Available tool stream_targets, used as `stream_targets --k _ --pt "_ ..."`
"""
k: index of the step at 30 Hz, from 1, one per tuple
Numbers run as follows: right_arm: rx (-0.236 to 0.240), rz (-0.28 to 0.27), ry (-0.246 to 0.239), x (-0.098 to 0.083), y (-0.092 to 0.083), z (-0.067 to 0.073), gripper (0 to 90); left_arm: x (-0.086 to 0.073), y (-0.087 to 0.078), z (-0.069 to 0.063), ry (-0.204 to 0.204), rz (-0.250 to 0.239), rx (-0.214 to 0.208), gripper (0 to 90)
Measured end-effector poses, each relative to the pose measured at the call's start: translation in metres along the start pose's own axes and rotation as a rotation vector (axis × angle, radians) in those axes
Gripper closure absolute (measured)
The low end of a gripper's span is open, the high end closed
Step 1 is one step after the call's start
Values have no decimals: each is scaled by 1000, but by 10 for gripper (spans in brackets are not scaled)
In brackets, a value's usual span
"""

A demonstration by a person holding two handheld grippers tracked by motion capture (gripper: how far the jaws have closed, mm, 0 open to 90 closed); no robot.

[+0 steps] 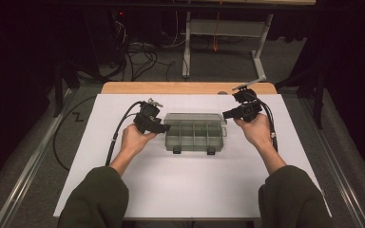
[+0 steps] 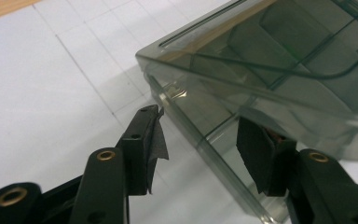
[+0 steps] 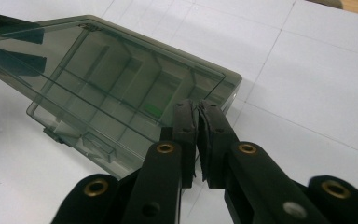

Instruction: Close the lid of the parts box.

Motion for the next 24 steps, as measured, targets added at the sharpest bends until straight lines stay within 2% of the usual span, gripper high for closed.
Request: stream_targets --k 5,15,20,24 --pt "9 9 -10 -5 2 3 876 -10 -4 6 -21 17 2 531" --pt "28 16 -18 -13 7 7 877 -14 -12 8 -51 -14 -20 585" --pt "38 23 -20 -18 10 8 876 -12 -17 7 -80 -46 -35 597" --pt "43 24 -25 -22 11 8 877 -9 -20 4 -80 -63 -45 600"
Point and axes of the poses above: each handheld gripper's, and its own axes: y roughly forward along the jaws, x roughly out of its top, z roughly to its left, the point moved 9 cm from there along y, roughly forward along the jaws, and after that the axes turned 1 degree about x, right-handed, at the moved point
